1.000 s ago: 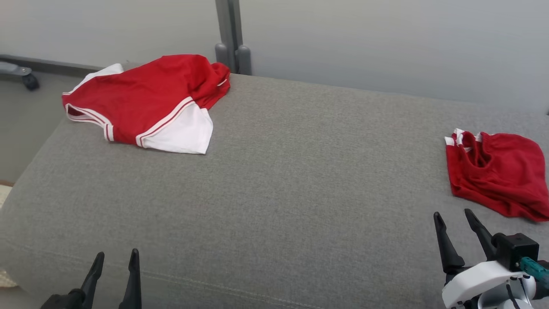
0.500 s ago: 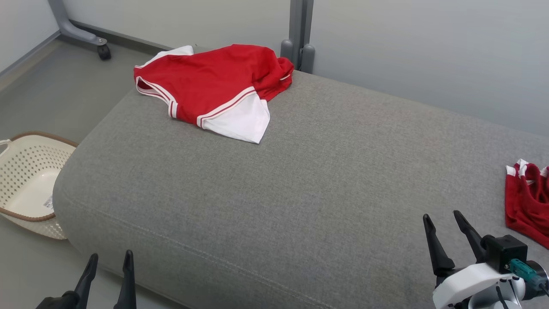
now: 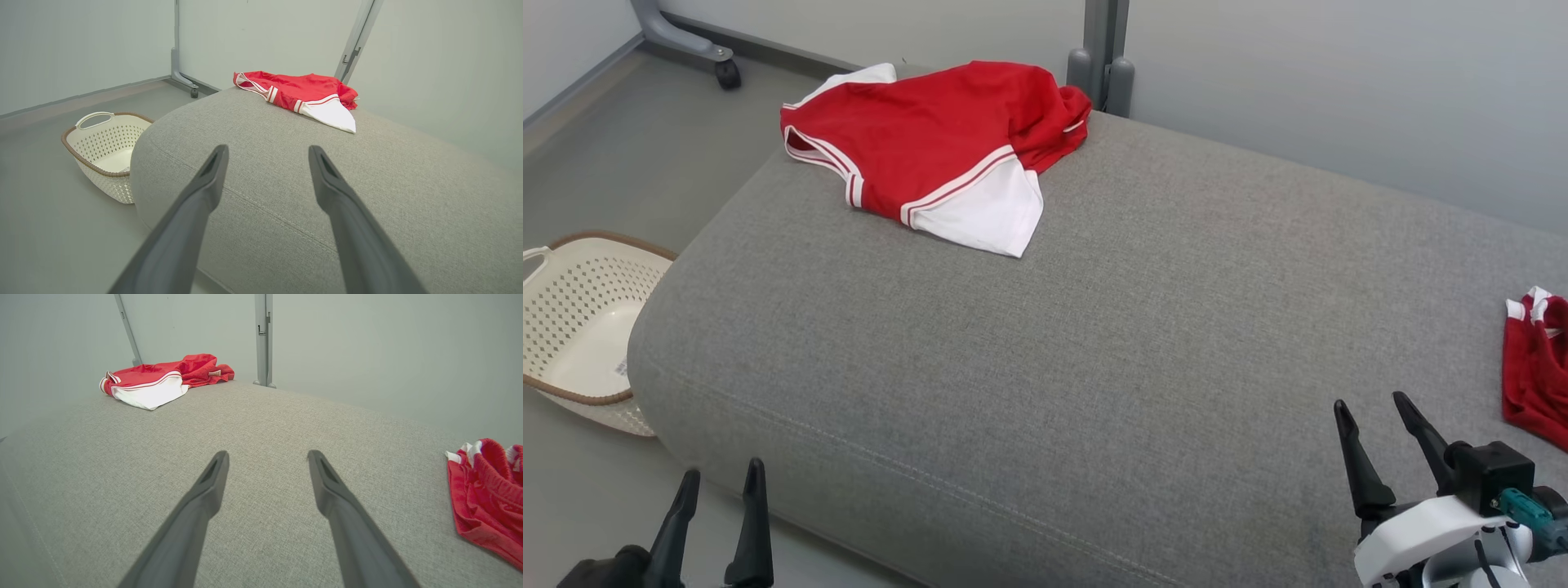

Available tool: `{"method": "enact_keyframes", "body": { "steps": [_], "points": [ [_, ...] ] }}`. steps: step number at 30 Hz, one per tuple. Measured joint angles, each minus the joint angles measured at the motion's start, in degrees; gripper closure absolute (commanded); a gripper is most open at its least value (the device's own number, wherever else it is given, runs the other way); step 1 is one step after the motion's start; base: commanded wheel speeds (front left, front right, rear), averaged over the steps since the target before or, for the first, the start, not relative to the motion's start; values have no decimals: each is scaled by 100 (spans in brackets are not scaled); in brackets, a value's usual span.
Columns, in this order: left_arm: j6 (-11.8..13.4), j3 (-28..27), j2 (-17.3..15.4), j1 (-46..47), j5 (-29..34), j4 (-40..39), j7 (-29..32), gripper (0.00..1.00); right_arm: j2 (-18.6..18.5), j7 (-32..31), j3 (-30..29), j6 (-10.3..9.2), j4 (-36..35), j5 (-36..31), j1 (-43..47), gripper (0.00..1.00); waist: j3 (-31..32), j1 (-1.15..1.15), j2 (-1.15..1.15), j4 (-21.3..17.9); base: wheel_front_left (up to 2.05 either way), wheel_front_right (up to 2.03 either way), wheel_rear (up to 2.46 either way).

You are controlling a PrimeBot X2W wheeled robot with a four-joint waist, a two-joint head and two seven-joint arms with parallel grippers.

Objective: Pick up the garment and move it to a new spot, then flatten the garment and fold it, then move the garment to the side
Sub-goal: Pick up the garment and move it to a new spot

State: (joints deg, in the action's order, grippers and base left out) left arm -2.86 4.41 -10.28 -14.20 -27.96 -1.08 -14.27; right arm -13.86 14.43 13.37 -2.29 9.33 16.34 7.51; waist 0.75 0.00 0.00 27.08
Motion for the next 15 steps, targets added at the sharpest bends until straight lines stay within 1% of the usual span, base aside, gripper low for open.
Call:
{"method": "enact_keyframes", "body": {
  "steps": [4,7,10,13,14,15],
  "points": [
    [-157,-65,19,376,-402,-57,19,0,-131,0,5,2,-124,-100,-61,0,-208,0,0,-5,0,0,0],
    [-225,-202,16,850,-791,-138,177,0,-247,0,18,27,-247,-223,-249,0,-403,0,0,-13,0,0,0],
    [-252,-378,31,1336,-1418,-127,531,0,-379,-33,18,53,-377,-292,-426,0,-616,0,0,-31,0,0,0],
    [-269,-583,100,1830,-2190,-19,969,0,-506,-93,10,78,-497,-343,-539,0,-840,0,0,-59,0,0,0],
    [-269,-583,100,1830,-2190,-19,969,0,-506,-93,10,78,-497,-343,-539,0,-840,0,0,-59,0,0,0],
    [-269,-736,180,2203,-2771,101,1288,0,-577,-154,4,79,-578,-378,-621,0,-994,0,0,-82,0,0,0]
  ]
}}
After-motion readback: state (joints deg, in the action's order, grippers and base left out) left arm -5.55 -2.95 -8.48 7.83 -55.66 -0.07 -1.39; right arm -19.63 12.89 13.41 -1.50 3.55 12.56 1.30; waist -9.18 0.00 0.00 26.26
